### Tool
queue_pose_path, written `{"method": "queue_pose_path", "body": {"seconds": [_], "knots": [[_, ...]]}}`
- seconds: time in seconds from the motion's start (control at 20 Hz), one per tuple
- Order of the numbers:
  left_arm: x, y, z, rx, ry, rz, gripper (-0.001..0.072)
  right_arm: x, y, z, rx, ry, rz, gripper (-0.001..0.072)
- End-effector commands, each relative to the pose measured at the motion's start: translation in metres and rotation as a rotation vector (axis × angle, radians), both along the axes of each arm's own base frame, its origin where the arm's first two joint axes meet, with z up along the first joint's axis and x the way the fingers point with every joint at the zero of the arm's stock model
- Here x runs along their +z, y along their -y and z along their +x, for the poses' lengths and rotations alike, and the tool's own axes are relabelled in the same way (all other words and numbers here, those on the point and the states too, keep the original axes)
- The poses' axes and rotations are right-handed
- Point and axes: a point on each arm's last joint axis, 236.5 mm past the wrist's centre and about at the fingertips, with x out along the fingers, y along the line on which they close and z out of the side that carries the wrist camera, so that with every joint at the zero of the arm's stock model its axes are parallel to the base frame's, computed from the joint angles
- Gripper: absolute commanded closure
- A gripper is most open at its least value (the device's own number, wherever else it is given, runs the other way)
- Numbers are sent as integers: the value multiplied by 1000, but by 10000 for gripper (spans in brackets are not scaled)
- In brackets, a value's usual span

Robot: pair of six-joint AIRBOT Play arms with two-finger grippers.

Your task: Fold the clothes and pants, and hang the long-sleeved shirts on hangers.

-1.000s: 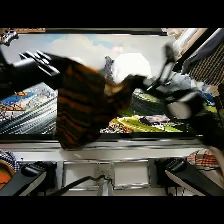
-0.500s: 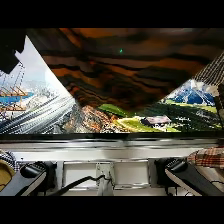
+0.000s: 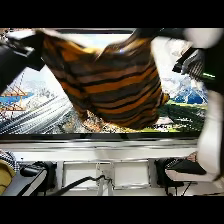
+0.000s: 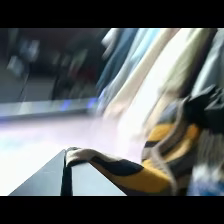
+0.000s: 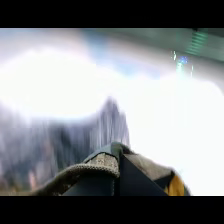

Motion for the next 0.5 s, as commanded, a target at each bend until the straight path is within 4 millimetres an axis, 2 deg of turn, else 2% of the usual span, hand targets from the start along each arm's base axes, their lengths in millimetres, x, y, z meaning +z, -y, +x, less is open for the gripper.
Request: {"method": "queue_pose_path", "body": {"seconds": [0.0,0.1,0.2,0.35,0.45], "knots": [[-98,-37,6,67,-318,23,695,-124,-29,9,30,-279,-150,692],[-149,-64,0,138,-486,41,695,-150,-56,12,74,-290,-166,692],[-182,-85,0,231,-585,-10,694,-157,-87,15,127,-248,-152,693],[-230,-89,-1,278,-751,-111,693,-143,-136,22,187,-124,-71,693],[-257,-83,-9,259,-866,-106,693,-135,-156,20,219,-74,-40,693]]}}
